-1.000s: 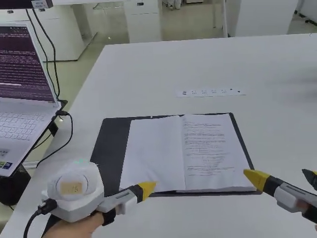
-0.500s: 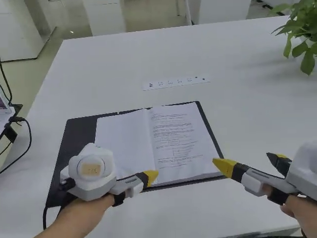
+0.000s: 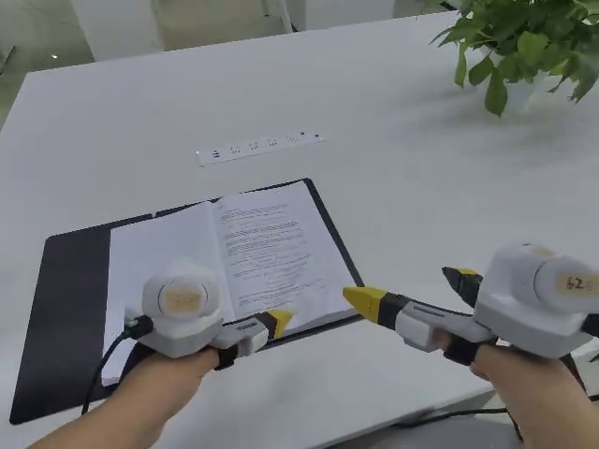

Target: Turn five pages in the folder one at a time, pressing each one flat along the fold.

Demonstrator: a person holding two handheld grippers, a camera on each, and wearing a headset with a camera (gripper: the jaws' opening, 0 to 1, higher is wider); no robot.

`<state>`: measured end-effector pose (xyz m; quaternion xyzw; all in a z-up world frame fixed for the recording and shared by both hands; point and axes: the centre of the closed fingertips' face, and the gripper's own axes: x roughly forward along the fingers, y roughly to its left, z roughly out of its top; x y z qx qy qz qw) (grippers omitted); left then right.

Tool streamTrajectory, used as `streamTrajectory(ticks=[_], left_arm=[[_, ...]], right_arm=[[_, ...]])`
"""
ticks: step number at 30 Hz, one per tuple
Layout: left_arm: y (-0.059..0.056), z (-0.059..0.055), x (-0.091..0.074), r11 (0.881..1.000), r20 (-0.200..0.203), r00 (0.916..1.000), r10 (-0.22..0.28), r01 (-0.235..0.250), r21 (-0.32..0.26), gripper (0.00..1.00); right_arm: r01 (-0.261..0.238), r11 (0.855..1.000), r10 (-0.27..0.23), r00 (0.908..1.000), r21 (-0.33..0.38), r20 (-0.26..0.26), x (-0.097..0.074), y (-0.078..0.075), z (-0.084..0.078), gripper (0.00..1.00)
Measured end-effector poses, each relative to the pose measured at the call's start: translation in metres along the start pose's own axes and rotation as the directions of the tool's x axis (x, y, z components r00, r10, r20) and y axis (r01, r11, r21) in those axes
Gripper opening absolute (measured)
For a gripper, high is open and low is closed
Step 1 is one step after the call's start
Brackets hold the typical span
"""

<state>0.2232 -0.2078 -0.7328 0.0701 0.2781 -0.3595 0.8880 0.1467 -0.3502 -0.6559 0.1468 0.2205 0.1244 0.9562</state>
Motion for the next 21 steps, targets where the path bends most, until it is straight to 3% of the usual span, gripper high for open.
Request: streamTrajectory(ticks=[4,10,17,19,21], left_arm=[[-0.013,0.004,0.017,1.000,-0.006,0.9997,-0.024,0.024,0.020,0.75],[-0.025,0.004,0.038,0.999,-0.011,0.9989,-0.045,0.045,-0.002,0.73],[-0.029,0.001,0.058,1.000,-0.009,0.9996,-0.027,0.027,-0.011,0.67],[-0.029,-0.002,0.063,1.000,-0.019,0.9997,-0.012,0.012,-0.012,0.65],[-0.026,-0.013,0.068,1.000,-0.056,0.9984,0.011,-0.011,0.006,0.59]], right_arm=[[0.011,1.000,-0.011,0.9999,0.009,0.004,-0.006,-0.003,-0.001,0.95],[0.032,0.999,-0.032,0.9994,0.024,0.012,-0.017,-0.007,-0.005,0.95],[0.049,0.998,-0.050,0.9986,0.040,0.019,-0.027,-0.010,-0.009,0.94],[0.051,0.997,-0.052,0.9983,0.050,0.025,-0.029,-0.010,-0.009,0.94],[0.054,0.997,-0.055,0.9982,0.051,0.024,-0.030,-0.009,-0.009,0.94]])
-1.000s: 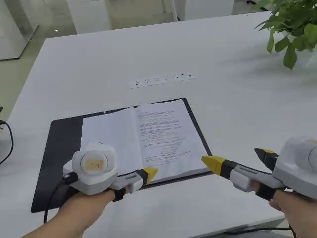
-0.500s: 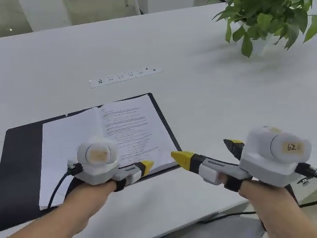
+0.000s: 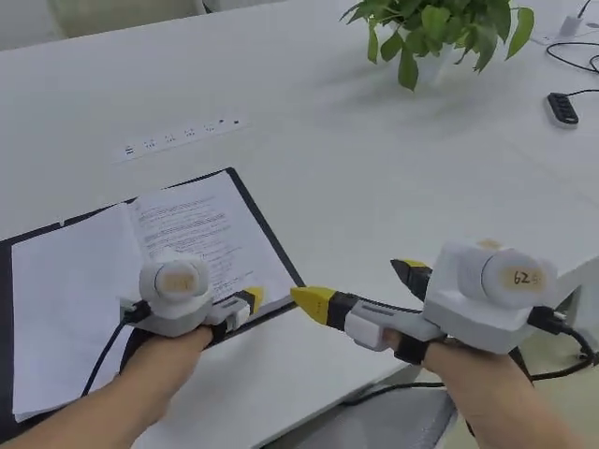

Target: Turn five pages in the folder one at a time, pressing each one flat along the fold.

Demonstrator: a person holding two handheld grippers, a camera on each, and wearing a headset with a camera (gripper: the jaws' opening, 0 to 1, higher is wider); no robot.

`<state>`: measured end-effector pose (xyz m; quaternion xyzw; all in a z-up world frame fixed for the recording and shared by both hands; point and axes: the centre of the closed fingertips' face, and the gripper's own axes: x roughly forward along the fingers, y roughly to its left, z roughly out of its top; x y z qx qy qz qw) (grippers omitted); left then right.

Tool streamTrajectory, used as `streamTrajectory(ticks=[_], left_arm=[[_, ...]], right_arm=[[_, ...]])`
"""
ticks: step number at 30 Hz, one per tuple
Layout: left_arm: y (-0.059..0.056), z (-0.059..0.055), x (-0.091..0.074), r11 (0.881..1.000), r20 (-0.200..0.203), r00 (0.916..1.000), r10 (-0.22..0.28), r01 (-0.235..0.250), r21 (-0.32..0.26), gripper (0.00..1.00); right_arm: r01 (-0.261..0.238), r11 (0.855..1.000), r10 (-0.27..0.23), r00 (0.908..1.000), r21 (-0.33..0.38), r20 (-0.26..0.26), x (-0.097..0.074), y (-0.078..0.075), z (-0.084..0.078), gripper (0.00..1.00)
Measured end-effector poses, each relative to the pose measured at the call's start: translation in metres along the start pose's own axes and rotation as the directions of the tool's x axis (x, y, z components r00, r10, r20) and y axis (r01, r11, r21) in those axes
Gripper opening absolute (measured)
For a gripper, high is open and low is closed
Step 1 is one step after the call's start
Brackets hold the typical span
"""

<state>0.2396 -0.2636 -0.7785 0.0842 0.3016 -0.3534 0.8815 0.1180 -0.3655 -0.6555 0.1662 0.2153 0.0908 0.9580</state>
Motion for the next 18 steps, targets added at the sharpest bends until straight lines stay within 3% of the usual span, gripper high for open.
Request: streamTrajectory(ticks=[1,2,4,9,13,18], left_arm=[[0.001,-0.001,0.001,1.000,0.006,0.9999,0.014,-0.014,0.010,0.56],[0.007,0.000,0.000,0.997,0.013,0.9985,0.053,-0.054,0.063,0.51],[0.004,0.000,0.001,0.999,0.022,0.9991,0.038,-0.038,0.037,0.44],[-0.002,-0.001,0.002,0.996,0.059,0.9980,0.023,-0.028,0.088,0.33],[-0.003,-0.001,0.002,0.995,0.090,0.9955,0.032,-0.040,0.093,0.22],[-0.001,0.000,0.002,0.994,0.100,0.9945,0.030,-0.040,0.100,0.20]], right_arm=[[0.000,1.000,0.000,1.0000,-0.002,0.001,0.000,0.000,0.000,0.94],[-0.001,1.000,0.001,1.0000,-0.004,0.003,-0.001,0.001,0.000,0.94],[0.000,1.000,0.000,1.0000,-0.004,-0.004,-0.001,0.001,-0.002,0.94],[0.004,1.000,-0.004,1.0000,0.003,-0.003,0.001,-0.001,-0.003,0.93],[0.004,1.000,-0.004,1.0000,0.007,-0.004,0.003,-0.001,-0.002,0.93],[-0.001,1.000,0.001,1.0000,0.007,-0.003,0.007,0.000,-0.001,0.92]])
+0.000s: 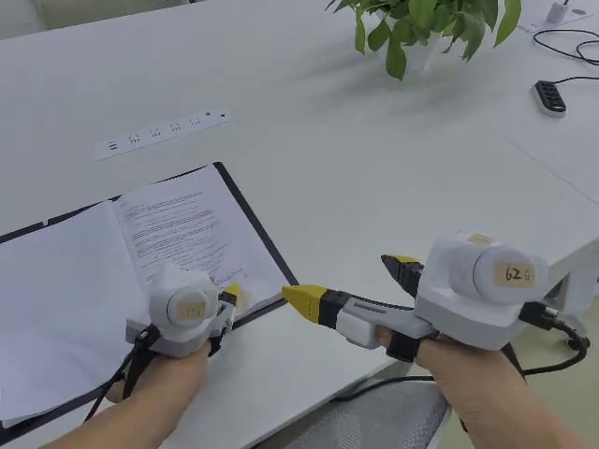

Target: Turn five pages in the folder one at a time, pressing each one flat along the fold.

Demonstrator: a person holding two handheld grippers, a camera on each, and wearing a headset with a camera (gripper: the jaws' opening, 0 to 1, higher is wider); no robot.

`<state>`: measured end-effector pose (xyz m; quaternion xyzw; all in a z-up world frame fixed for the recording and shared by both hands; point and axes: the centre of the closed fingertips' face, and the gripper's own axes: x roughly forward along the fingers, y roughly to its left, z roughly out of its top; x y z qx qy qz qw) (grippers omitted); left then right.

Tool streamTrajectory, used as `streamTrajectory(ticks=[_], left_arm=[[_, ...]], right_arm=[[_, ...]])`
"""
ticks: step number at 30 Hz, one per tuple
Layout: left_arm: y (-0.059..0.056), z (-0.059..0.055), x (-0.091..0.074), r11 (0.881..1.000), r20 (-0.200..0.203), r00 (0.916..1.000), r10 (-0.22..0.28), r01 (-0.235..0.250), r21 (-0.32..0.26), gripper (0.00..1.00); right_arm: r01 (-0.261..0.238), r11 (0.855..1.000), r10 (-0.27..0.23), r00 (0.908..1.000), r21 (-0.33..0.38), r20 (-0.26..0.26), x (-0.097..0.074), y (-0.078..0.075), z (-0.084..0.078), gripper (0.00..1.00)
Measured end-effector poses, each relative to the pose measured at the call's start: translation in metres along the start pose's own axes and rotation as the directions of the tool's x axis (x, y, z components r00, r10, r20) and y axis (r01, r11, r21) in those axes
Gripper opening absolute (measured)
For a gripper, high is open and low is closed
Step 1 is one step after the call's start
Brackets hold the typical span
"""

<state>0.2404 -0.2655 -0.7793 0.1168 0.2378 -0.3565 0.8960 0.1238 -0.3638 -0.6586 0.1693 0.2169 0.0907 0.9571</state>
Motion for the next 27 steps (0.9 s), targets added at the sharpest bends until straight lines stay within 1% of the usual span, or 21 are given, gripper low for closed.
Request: streamTrajectory(ticks=[4,5,6,7,8,9,11,13,14,15,16,17,18,19,20,21,22,23,24,25,27], left_arm=[[0.002,-0.001,0.000,1.000,0.010,0.9999,0.005,-0.005,0.002,0.17],[0.003,-0.001,0.000,1.000,0.012,0.9998,0.013,-0.013,-0.001,0.16],[0.003,-0.001,0.000,1.000,0.012,0.9999,0.011,-0.012,0.003,0.12],[0.017,-0.002,0.000,0.997,0.000,0.9976,0.070,-0.070,0.025,0.02],[0.014,-0.001,0.001,0.999,0.003,0.9992,0.039,-0.039,0.021,0.01],[0.011,-0.001,0.001,0.996,0.002,0.9996,0.028,-0.028,0.080,0.01],[0.012,-0.002,0.000,0.999,0.000,0.9996,0.029,-0.029,0.045,0.00],[0.011,-0.001,0.001,0.999,0.000,0.9992,0.039,-0.039,0.037,0.00],[0.011,-0.002,0.001,0.998,-0.001,0.9991,0.043,-0.043,0.034,0.00],[0.011,-0.002,0.001,0.998,-0.001,0.9989,0.048,-0.048,0.028,0.00],[0.012,-0.002,0.001,0.999,0.001,0.9986,0.052,-0.052,0.006,0.00],[0.012,-0.002,0.001,0.998,0.001,0.9986,0.054,-0.054,-0.014,0.00],[0.013,-0.001,0.001,0.998,0.000,0.9987,0.050,-0.050,-0.032,0.00],[0.013,-0.001,0.000,0.997,-0.001,0.9989,0.047,-0.047,-0.053,0.00],[0.014,-0.001,0.001,0.997,-0.001,0.9990,0.045,-0.045,-0.060,0.00],[0.013,-0.002,0.000,0.997,-0.001,0.9990,0.044,-0.044,-0.062,0.00],[0.014,-0.002,0.001,0.994,0.001,0.9990,0.045,-0.045,-0.101,0.00],[0.014,-0.002,0.000,0.992,0.004,0.9990,0.046,-0.045,-0.121,0.00],[0.014,-0.002,0.000,0.986,0.007,0.9989,0.046,-0.045,-0.164,0.00],[0.015,-0.002,0.000,0.982,0.011,0.9989,0.046,-0.044,-0.184,0.00],[0.017,-0.002,0.000,0.980,0.017,0.9990,0.041,-0.037,-0.196,0.00]], right_arm=[[-0.009,1.000,0.009,0.9999,0.004,-0.004,0.004,0.003,-0.001,0.92],[-0.011,1.000,0.011,0.9999,0.003,-0.005,0.005,0.003,-0.001,0.92],[-0.013,1.000,0.013,0.9999,0.001,-0.010,0.006,0.004,-0.001,0.92],[-0.015,1.000,0.015,0.9998,0.000,-0.011,0.007,0.004,-0.001,0.92],[-0.020,1.000,0.020,0.9997,-0.001,-0.016,0.009,0.005,-0.001,0.91],[-0.026,1.000,0.025,0.9995,-0.002,-0.019,0.010,0.005,-0.001,0.91],[-0.034,0.999,0.033,0.9992,-0.008,-0.021,0.014,0.006,0.000,0.90],[-0.049,0.999,0.049,0.9984,-0.012,-0.029,0.018,0.007,0.000,0.88],[-0.064,0.998,0.063,0.9970,-0.015,-0.046,0.019,0.008,-0.001,0.85],[-0.094,0.995,0.092,0.9934,-0.020,-0.068,0.022,0.011,-0.003,0.82],[-0.113,0.993,0.111,0.9901,-0.016,-0.085,0.024,0.013,-0.005,0.79],[-0.129,0.991,0.127,0.9880,-0.022,-0.088,0.030,0.014,-0.003,0.77],[-0.143,0.989,0.140,0.9860,-0.031,-0.091,0.034,0.016,-0.003,0.76],[-0.151,0.988,0.146,0.9832,-0.041,-0.110,0.039,0.015,-0.006,0.74],[-0.169,0.984,0.159,0.9765,-0.059,-0.145,0.046,0.016,-0.012,0.73],[-0.179,0.981,0.167,0.9733,-0.069,-0.158,0.051,0.017,-0.015,0.72],[-0.192,0.979,0.176,0.9674,-0.073,-0.182,0.058,0.018,-0.020,0.72],[-0.195,0.978,0.178,0.9647,-0.072,-0.194,0.062,0.018,-0.024,0.72],[-0.205,0.976,0.186,0.9609,-0.073,-0.205,0.066,0.019,-0.026,0.71],[-0.214,0.974,0.195,0.9584,-0.072,-0.208,0.069,0.020,-0.028,0.69],[-0.231,0.970,0.212,0.9536,-0.070,-0.214,0.078,0.023,-0.032,0.68]])
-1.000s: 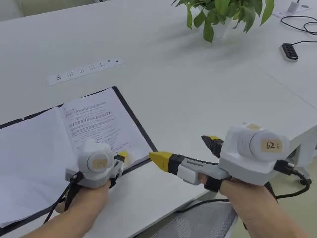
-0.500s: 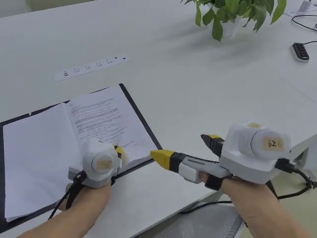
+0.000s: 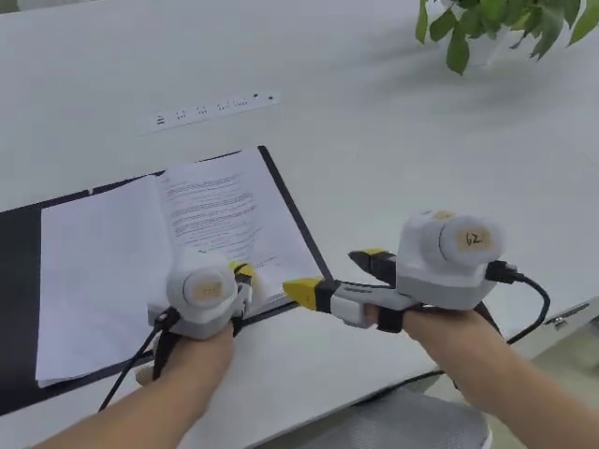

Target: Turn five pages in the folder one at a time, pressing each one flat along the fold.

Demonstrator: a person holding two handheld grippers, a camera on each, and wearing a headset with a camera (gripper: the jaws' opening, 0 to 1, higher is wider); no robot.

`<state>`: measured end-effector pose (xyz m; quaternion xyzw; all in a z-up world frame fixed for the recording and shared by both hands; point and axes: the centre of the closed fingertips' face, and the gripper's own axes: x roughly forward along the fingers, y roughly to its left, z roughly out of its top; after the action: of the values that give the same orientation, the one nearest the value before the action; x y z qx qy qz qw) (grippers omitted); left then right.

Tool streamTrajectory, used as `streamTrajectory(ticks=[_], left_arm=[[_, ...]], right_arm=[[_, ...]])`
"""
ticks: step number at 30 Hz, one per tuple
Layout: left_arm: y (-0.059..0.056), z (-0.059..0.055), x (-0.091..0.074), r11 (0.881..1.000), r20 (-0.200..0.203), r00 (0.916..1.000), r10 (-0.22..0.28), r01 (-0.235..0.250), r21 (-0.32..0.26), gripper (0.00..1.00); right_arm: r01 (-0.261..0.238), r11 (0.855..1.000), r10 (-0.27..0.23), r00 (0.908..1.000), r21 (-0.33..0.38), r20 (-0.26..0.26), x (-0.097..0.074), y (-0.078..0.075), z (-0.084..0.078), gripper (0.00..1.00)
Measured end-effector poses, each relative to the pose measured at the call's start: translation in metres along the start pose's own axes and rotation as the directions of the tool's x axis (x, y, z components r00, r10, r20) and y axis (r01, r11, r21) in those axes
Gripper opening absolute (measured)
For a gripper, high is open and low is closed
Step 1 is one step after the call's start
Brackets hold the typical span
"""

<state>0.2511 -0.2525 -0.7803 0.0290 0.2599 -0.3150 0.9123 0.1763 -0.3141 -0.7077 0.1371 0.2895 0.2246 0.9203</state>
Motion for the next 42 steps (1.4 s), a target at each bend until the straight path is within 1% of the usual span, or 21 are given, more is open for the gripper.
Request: streamTrajectory(ticks=[1,5,7,9,12,15,17,20,21,24,28,30,31,33,34,36,38,40,42], left_arm=[[0.000,0.000,0.000,1.000,-0.002,1.0000,-0.003,0.003,0.003,0.00],[0.000,0.000,0.001,1.000,-0.005,1.0000,-0.008,0.008,0.000,0.00],[0.000,0.000,0.001,1.000,-0.002,1.0000,-0.006,0.006,-0.010,0.00],[0.000,0.000,0.001,1.000,0.001,1.0000,-0.007,0.007,-0.016,0.00],[0.001,0.000,0.001,0.999,0.006,0.9999,-0.011,0.011,-0.035,0.00],[0.001,0.001,0.001,0.999,0.010,0.9999,-0.012,0.013,-0.045,0.00],[0.001,0.001,0.001,0.999,0.011,0.9999,-0.013,0.013,-0.044,0.00],[0.001,0.001,0.002,0.999,0.012,0.9999,-0.012,0.013,-0.046,0.00],[0.001,0.001,0.002,0.999,0.012,0.9999,-0.012,0.013,-0.050,0.00],[0.000,0.001,0.002,0.999,0.012,0.9998,-0.013,0.014,-0.048,0.00],[0.001,0.001,0.002,0.998,0.015,0.9998,-0.012,0.012,-0.055,0.00],[0.000,0.001,0.002,0.999,0.016,0.9998,-0.012,0.013,-0.049,0.00],[0.000,0.001,0.002,0.999,0.017,0.9998,-0.012,0.013,-0.053,0.00],[0.001,0.001,0.002,0.999,0.017,0.9998,-0.012,0.013,-0.049,0.00],[0.001,0.001,0.002,0.999,0.016,0.9998,-0.012,0.013,-0.050,0.00],[0.001,0.001,0.002,0.999,0.017,0.9998,-0.014,0.015,-0.052,0.00],[0.001,0.001,0.002,0.999,0.016,0.9997,-0.015,0.016,-0.051,0.00],[0.001,0.001,0.002,0.999,0.017,0.9997,-0.015,0.016,-0.050,0.00],[0.001,0.001,0.002,0.998,0.018,0.9997,-0.014,0.015,-0.054,0.00]], right_arm=[[-0.009,1.000,0.009,0.9998,-0.001,-0.017,0.006,0.000,-0.003,0.66],[-0.028,1.000,0.028,0.9994,-0.004,-0.020,0.025,-0.001,-0.002,0.61],[-0.035,0.999,0.035,0.9994,-0.004,-0.010,0.036,-0.004,0.003,0.59],[-0.034,0.999,0.034,0.9994,-0.010,-0.001,0.047,-0.011,0.008,0.57],[-0.025,1.000,0.025,0.9997,-0.003,-0.005,0.062,-0.024,0.014,0.53],[-0.025,1.000,0.025,0.9996,0.004,-0.010,0.071,-0.032,0.017,0.47],[-0.027,1.000,0.027,0.9996,0.015,-0.005,0.077,-0.037,0.020,0.46],[-0.024,0.999,0.024,0.9996,0.024,-0.017,0.084,-0.043,0.017,0.45],[-0.026,0.999,0.027,0.9991,0.033,-0.034,0.088,-0.046,0.014,0.43],[-0.030,0.997,0.034,0.9980,0.064,-0.054,0.093,-0.050,0.009,0.40],[-0.023,0.997,0.026,0.9987,0.074,-0.043,0.092,-0.053,0.011,0.37],[-0.011,0.998,0.012,0.9996,0.062,-0.025,0.090,-0.055,0.015,0.40],[-0.014,0.998,0.015,0.9998,0.065,-0.014,0.090,-0.054,0.018,0.39],[-0.026,0.997,0.026,0.9996,0.067,-0.008,0.090,-0.051,0.020,0.37],[-0.027,0.997,0.028,0.9996,0.071,-0.009,0.091,-0.051,0.020,0.37],[-0.043,0.996,0.045,0.9988,0.081,-0.018,0.092,-0.048,0.019,0.35],[-0.039,0.997,0.041,0.9989,0.072,-0.024,0.093,-0.048,0.017,0.34],[-0.049,0.995,0.052,0.9980,0.088,-0.036,0.094,-0.047,0.014,0.31],[-0.038,0.996,0.041,0.9982,0.082,-0.043,0.093,-0.049,0.012,0.26]])
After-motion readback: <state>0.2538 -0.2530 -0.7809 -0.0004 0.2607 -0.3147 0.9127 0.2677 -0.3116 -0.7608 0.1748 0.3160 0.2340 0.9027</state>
